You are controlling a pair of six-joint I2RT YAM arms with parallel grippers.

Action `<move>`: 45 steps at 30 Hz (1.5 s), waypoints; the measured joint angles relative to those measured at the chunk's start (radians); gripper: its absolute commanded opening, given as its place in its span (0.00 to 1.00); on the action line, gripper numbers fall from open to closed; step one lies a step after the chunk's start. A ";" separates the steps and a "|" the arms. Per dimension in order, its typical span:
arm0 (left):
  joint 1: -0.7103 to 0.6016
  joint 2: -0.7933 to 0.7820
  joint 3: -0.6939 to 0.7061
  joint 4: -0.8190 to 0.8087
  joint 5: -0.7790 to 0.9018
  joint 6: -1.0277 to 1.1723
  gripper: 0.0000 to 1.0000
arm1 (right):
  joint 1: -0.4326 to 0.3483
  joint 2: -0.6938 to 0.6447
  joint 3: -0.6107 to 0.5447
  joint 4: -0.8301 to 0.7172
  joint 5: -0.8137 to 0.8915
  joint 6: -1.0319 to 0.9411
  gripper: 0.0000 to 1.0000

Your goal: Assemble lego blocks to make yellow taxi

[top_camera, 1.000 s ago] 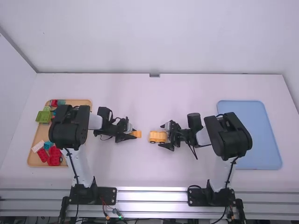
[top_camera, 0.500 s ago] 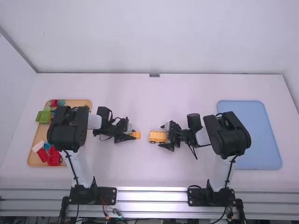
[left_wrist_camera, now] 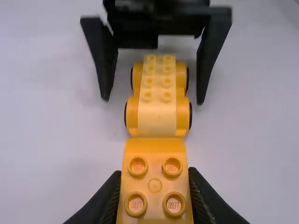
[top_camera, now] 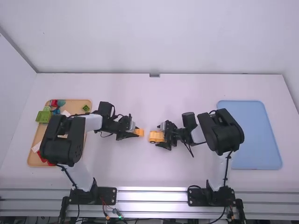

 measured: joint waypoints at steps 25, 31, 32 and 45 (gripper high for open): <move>-0.136 -0.008 -0.002 0.216 0.013 -0.282 0.02 | -0.005 0.063 0.027 0.019 -0.119 -0.067 0.48; -0.166 -0.008 -0.002 0.260 0.002 -0.342 0.02 | -0.012 0.063 0.027 0.034 -0.109 -0.044 0.46; -0.172 -0.008 -0.002 0.274 0.002 -0.353 0.02 | -0.012 0.063 0.027 0.034 -0.108 -0.041 0.46; -0.230 0.073 -0.002 0.397 0.002 -0.456 0.02 | -0.011 0.063 0.027 0.033 -0.108 -0.035 0.47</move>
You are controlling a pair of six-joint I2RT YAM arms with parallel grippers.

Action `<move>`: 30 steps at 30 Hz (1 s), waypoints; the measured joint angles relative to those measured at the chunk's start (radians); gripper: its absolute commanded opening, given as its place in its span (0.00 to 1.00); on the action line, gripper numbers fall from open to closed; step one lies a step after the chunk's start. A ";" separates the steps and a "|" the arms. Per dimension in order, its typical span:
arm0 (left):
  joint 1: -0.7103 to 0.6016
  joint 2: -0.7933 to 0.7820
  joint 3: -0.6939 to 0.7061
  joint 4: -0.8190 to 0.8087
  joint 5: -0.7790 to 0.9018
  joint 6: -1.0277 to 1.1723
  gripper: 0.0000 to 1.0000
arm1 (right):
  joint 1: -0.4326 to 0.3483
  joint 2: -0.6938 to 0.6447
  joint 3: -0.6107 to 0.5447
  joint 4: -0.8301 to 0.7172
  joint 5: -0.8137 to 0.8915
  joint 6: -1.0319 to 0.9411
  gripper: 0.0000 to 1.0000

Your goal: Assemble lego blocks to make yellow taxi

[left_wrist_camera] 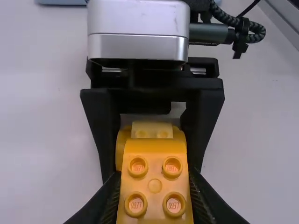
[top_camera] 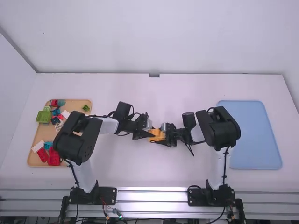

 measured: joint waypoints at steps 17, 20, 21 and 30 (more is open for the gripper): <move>-0.024 0.073 0.000 0.118 0.016 -0.089 0.02 | 0.000 0.000 0.000 -0.004 0.000 0.002 0.46; -0.024 0.076 0.000 0.121 0.024 -0.093 0.02 | 0.000 0.000 0.000 -0.004 0.000 0.000 0.46; -0.024 0.077 0.000 0.121 0.025 -0.093 0.02 | 0.000 0.000 0.000 -0.005 0.000 0.000 0.46; -0.048 0.077 0.001 0.135 0.007 -0.092 0.02 | 0.000 0.000 0.000 -0.007 -0.002 -0.001 0.46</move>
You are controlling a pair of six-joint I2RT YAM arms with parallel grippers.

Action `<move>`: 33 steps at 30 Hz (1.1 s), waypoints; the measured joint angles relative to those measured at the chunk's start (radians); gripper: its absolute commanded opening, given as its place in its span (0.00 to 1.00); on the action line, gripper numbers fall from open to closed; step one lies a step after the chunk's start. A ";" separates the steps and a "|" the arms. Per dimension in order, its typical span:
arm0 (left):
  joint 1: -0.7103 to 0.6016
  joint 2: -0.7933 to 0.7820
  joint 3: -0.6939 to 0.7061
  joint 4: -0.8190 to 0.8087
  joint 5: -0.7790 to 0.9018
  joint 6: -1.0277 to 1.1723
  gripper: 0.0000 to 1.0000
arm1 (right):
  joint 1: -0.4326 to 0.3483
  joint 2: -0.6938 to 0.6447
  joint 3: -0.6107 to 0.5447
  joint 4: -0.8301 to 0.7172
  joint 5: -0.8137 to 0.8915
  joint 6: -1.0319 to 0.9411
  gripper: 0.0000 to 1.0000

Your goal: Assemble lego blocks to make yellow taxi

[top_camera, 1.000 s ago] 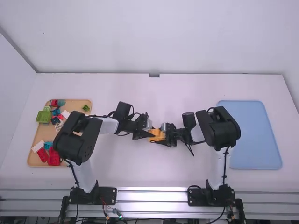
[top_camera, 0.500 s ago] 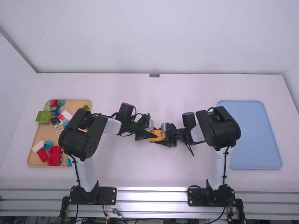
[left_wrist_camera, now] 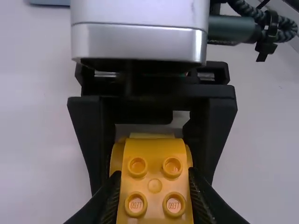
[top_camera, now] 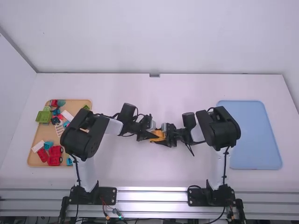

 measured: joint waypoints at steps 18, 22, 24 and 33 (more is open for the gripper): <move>-0.024 -0.015 0.003 -0.029 -0.074 0.021 0.02 | -0.005 0.000 0.000 0.002 0.002 0.000 0.45; -0.027 -0.023 -0.047 0.066 -0.088 0.017 0.02 | -0.005 0.001 0.000 0.006 0.001 0.000 0.45; -0.029 -0.030 -0.074 0.116 -0.100 0.004 0.01 | -0.002 0.001 0.000 0.008 0.000 0.002 0.45; -0.034 -0.040 -0.054 0.049 -0.119 -0.025 0.01 | 0.000 0.001 -0.002 0.008 -0.002 0.003 0.46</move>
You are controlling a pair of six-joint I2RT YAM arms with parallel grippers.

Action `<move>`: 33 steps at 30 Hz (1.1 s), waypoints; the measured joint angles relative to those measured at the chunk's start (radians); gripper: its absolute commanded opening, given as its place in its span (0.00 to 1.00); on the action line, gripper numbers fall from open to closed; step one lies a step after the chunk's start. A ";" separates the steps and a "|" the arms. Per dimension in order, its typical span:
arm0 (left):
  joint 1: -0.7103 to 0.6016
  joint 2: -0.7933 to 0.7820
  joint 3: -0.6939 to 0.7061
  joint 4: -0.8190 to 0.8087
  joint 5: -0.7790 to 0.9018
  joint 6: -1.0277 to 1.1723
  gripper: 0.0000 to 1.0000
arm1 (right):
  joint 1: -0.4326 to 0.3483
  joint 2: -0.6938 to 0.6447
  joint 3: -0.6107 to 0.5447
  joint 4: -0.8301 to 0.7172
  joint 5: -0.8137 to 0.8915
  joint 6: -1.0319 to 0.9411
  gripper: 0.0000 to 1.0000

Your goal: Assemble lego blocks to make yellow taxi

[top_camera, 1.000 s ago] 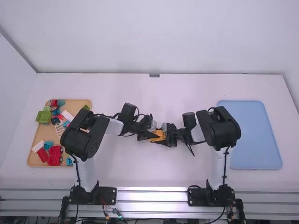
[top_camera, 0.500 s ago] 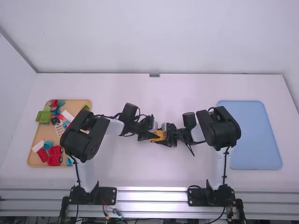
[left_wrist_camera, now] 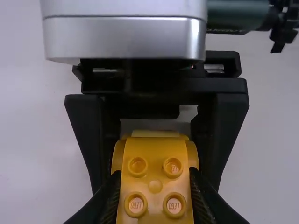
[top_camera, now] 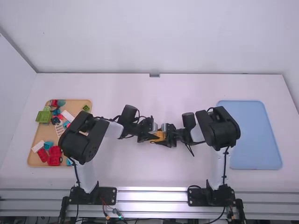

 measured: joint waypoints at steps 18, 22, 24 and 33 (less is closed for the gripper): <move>-0.007 0.000 0.018 -0.022 -0.019 0.022 0.13 | 0.000 0.000 0.000 0.004 0.004 0.006 0.46; -0.007 0.000 0.018 -0.020 -0.019 0.021 0.24 | 0.000 0.000 0.000 0.004 0.004 0.005 0.46; -0.007 0.000 0.018 -0.020 -0.019 0.014 0.25 | 0.000 0.000 0.000 0.004 0.004 0.005 0.47; -0.007 0.000 0.033 -0.053 -0.021 0.010 0.33 | -0.001 0.000 0.000 0.004 0.004 0.005 0.47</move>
